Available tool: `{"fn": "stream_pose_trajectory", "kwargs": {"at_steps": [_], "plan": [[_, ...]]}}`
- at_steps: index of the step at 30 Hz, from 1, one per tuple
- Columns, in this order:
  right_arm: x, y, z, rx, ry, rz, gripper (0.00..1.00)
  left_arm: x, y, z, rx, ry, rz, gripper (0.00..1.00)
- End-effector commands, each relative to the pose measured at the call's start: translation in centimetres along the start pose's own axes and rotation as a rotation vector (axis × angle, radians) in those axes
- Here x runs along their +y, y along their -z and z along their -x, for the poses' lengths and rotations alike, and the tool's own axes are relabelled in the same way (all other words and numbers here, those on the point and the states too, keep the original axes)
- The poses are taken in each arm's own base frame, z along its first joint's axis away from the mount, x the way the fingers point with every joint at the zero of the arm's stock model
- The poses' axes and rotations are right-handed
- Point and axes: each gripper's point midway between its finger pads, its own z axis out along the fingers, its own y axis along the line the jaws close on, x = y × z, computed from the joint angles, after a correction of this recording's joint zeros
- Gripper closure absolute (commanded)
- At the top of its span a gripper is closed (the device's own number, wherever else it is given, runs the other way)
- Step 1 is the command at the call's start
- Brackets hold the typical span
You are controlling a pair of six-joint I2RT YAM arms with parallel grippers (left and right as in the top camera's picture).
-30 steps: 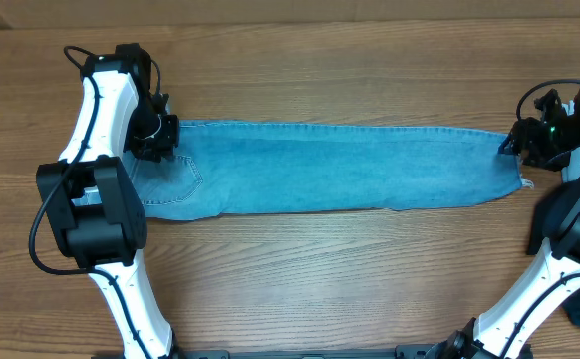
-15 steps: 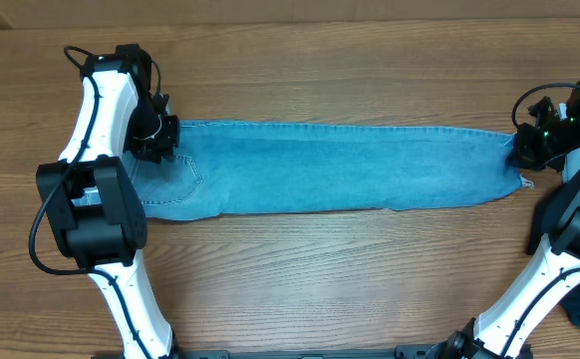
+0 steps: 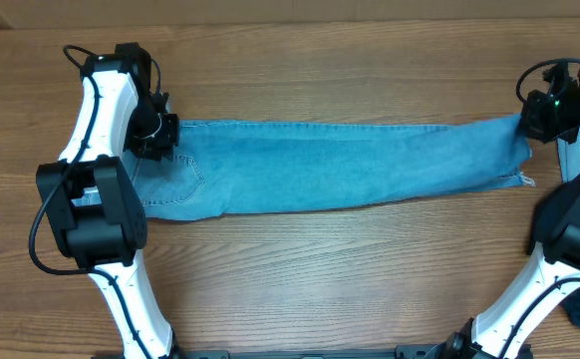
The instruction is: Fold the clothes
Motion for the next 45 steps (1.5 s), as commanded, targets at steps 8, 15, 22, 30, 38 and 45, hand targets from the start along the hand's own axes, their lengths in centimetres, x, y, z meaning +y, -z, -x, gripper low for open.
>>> {"fn": "stream_pose_trajectory", "kwargs": {"at_steps": [8, 15, 22, 30, 38, 45], "plan": [[2.3, 11.4, 1.8, -0.306, -0.034, -0.009, 0.96, -0.4, 1.7, 2.5, -0.121, 0.081, -0.143, 0.85], [2.9, 11.2, 1.9, -0.311, -0.017, -0.001, 0.96, 1.8, 7.6, 4.3, -0.296, -0.026, -0.116, 0.7], [2.9, 11.2, 1.8, -0.306, -0.018, -0.001, 0.96, 12.7, 10.0, 2.4, -0.322, 0.156, 0.056, 0.45], [2.9, 11.2, 1.8, -0.304, -0.018, -0.001, 0.96, 10.6, 3.5, 2.8, -0.2, 0.044, -0.179, 0.39], [2.9, 11.2, 1.8, -0.305, -0.018, -0.001, 0.96, 8.7, -0.5, 3.8, -0.147, 0.016, -0.264, 0.52], [2.9, 11.2, 1.7, -0.301, -0.02, -0.001, 0.96, 9.0, 2.2, 4.8, -0.229, 0.08, -0.327, 0.96]]}}
